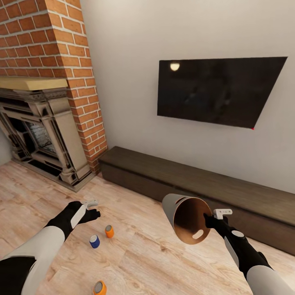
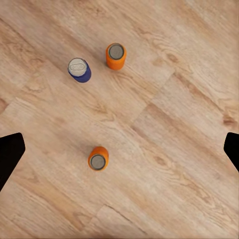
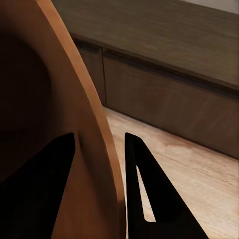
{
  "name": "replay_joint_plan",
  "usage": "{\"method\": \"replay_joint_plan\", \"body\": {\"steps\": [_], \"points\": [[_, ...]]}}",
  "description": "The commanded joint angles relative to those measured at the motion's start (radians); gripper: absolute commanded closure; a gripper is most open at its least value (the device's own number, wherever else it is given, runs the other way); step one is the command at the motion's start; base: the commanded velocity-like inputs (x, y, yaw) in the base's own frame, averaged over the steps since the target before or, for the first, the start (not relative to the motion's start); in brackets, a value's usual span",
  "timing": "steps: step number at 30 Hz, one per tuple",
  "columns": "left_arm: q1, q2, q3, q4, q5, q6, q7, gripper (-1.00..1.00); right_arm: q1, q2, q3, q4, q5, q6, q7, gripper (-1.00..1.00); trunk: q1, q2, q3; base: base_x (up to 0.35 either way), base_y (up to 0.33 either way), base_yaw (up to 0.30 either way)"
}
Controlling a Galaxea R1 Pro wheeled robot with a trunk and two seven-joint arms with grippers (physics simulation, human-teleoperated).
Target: Put the three can of soda from the living room inside the tash can in the kitchen.
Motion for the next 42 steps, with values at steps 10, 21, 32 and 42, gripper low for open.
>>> {"method": "replay_joint_plan", "body": {"steps": [10,21,32,42], "points": [[0.0,-0.011,-0.004,0.0,0.0,-0.002,0.001,-1.0,-0.001,0.016,0.0,-0.004,-0.005,0.001,0.006,1.0,0.038,-0.07,-0.03,0.0,0.0,0.155],[0.0,-0.015,-0.006,0.0,0.0,-0.002,0.002,-1.0,-0.001,0.016,-0.002,-0.004,-0.005,0.0,0.004,1.0,0.081,-0.147,-0.062,0.0,0.0,0.177],[0.0,-0.017,-0.006,0.0,0.0,-0.003,0.002,-1.0,0.001,-0.03,-0.024,-0.061,-0.018,0.0,0.011,1.0,0.123,-0.224,-0.096,0.0,0.0,0.009],[0.0,-0.026,-0.008,0.0,0.0,-0.003,0.002,-1.0,0.002,-0.031,-0.024,-0.068,-0.02,0.001,0.013,1.0,0.161,-0.294,-0.127,0.0,0.0,0.0]]}}
